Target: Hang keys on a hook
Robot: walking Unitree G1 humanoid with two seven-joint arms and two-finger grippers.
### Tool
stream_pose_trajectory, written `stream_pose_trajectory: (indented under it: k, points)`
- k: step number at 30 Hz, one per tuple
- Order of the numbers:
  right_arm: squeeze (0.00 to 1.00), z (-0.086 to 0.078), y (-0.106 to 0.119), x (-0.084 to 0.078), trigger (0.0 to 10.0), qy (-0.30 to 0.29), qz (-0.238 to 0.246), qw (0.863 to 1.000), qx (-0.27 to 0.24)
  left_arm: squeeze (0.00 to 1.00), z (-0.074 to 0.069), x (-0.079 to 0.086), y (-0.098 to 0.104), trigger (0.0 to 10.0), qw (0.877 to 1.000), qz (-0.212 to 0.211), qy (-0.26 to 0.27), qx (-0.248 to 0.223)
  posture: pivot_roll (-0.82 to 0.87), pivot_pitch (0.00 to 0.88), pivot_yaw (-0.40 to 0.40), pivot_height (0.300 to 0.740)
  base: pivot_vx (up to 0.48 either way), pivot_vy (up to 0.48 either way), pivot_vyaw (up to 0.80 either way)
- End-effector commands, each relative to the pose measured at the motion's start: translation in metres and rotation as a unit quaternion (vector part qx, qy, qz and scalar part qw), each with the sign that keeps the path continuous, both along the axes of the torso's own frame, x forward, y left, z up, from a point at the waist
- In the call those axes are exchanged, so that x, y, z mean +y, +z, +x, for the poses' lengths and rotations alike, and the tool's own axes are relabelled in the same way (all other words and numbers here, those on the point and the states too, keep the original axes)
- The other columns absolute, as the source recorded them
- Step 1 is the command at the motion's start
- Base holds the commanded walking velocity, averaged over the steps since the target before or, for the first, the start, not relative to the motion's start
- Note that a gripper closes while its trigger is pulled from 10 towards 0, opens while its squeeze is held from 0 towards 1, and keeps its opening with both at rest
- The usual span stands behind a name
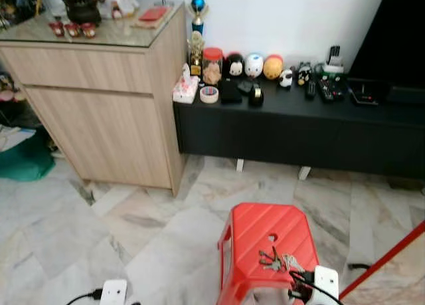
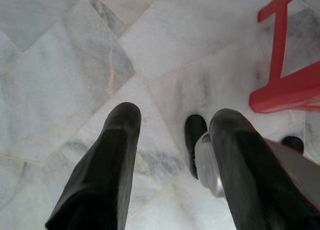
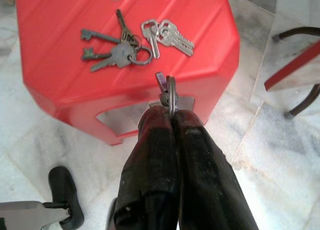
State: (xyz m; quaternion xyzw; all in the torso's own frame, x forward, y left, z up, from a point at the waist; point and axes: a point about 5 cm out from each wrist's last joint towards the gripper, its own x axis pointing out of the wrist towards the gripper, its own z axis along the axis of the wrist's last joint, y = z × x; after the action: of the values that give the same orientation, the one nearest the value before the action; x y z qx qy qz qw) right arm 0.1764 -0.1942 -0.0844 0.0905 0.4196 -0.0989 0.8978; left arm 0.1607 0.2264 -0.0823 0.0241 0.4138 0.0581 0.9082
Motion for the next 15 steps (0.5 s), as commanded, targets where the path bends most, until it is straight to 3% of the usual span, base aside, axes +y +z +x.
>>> stream_pose_trajectory:
  k: [1, 15]
  points:
    - [0.0, -0.0005, -0.0001, -0.0023, 10.0, -0.005, 0.0, 1.0, 0.003, 0.0, -0.0021, 0.0003, -0.0014, 10.0, 1.0, -0.003, 0.001, 0.009, 0.05, 0.0, -0.029, 0.74, 0.0, 0.0, 0.0]
    - [0.0, -0.0019, -0.0008, -0.0046, 10.0, -0.022, 0.008, 1.0, 0.008, 0.0, -0.0026, 0.0011, -0.0017, 10.0, 1.0, -0.007, 0.004, 0.013, 0.07, 0.0, -0.026, 0.74, 0.0, 0.0, 0.0]
